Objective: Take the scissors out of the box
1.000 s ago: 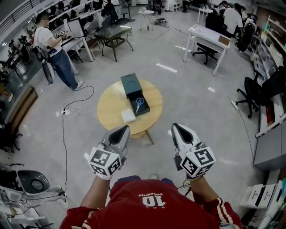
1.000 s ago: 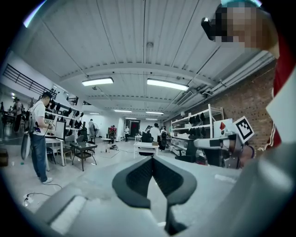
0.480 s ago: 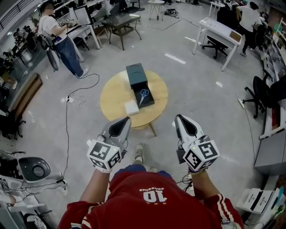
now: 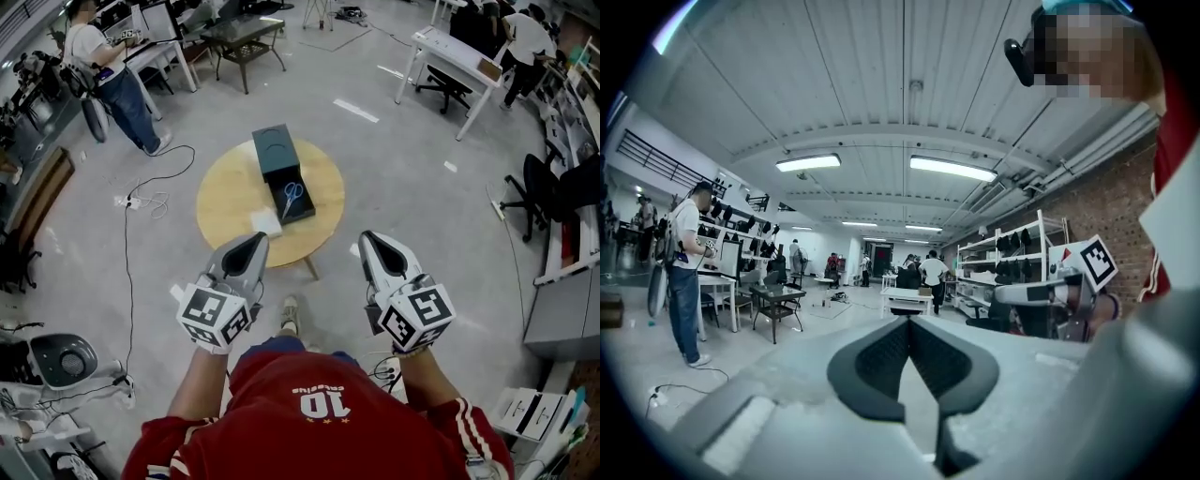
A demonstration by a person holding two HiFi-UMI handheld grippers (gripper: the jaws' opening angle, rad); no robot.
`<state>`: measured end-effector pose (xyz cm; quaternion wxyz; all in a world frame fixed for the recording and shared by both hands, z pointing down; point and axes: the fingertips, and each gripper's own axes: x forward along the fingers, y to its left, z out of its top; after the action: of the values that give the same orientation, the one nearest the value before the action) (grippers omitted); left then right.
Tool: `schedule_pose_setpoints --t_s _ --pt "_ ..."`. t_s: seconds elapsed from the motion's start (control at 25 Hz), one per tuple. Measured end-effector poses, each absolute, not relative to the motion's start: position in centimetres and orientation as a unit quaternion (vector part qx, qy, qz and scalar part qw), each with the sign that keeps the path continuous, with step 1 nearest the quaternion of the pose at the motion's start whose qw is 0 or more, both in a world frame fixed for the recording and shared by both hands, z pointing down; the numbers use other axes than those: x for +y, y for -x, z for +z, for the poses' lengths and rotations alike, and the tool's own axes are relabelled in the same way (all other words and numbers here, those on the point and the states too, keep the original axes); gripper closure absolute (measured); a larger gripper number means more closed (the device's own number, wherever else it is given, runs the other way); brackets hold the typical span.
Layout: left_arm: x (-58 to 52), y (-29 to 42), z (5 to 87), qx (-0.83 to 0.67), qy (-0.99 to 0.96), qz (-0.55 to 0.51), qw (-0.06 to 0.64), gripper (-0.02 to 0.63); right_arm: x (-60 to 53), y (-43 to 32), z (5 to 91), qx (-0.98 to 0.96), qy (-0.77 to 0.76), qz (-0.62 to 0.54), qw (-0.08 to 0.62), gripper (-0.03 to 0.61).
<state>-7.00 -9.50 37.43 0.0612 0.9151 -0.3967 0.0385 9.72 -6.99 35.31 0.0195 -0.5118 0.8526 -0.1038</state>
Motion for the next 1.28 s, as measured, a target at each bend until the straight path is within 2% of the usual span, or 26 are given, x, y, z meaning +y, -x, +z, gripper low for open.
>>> schedule_pose_setpoints --t_s 0.8,1.12,1.28 --pt "-24.4 10.4 40.1 -0.346 -0.934 0.042 0.075 0.609 -20.9 -3.5 34.9 0.845 0.526 -0.094 -0.010 0.577" --pt "-27.3 8.5 40.5 -0.351 -0.930 0.039 0.105 0.609 -24.3 -5.1 34.6 0.851 0.516 -0.096 -0.013 0.577" --pt "-28.7 6.8 40.9 -0.368 -0.924 0.047 0.097 0.609 -26.2 -6.4 34.6 0.865 0.493 -0.093 -0.007 0.577"
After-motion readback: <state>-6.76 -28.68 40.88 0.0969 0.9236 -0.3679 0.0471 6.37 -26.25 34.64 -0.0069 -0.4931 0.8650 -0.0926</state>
